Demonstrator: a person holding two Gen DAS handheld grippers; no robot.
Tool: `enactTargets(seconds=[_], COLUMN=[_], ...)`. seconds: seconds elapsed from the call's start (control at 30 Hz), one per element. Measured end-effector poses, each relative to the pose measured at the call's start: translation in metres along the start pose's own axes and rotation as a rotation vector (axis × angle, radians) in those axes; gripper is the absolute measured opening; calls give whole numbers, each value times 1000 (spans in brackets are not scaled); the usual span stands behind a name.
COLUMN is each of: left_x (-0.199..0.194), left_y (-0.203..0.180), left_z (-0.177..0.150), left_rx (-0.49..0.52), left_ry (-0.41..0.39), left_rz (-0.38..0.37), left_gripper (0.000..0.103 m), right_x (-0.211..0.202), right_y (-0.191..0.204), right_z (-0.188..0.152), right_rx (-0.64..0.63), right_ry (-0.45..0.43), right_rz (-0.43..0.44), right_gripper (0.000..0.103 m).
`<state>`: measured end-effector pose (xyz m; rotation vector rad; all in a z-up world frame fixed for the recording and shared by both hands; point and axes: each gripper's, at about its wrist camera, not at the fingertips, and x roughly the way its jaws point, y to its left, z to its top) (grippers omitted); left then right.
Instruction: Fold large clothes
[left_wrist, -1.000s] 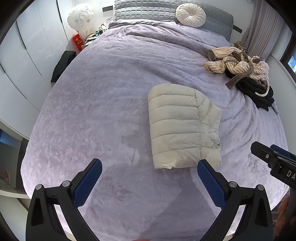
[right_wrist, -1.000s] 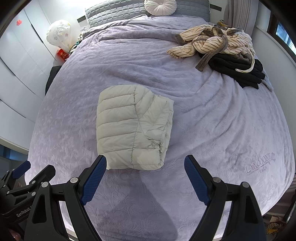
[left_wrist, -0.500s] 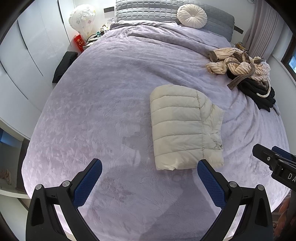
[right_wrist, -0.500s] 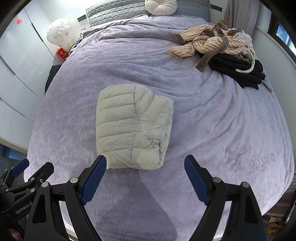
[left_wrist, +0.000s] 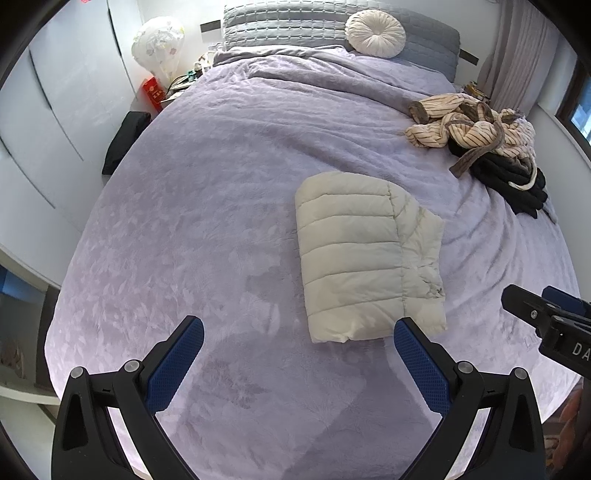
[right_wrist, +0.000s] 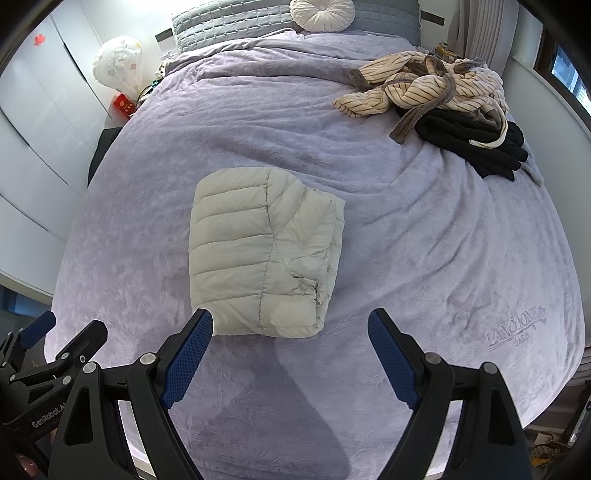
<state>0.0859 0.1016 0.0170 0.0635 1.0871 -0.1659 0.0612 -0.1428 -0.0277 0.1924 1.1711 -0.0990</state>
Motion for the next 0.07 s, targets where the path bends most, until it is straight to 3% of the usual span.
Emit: enactTargets(seconds=[0.07], left_x=[0], left_y=[-1], left_z=[1], left_rx=[3], left_ry=[0], left_rz=[-4], left_gripper=[103], right_x=[0], right_y=[0], right_z=[0], right_rx=[2], right_ry=[1], right_rz=[0], right_gripper=[88])
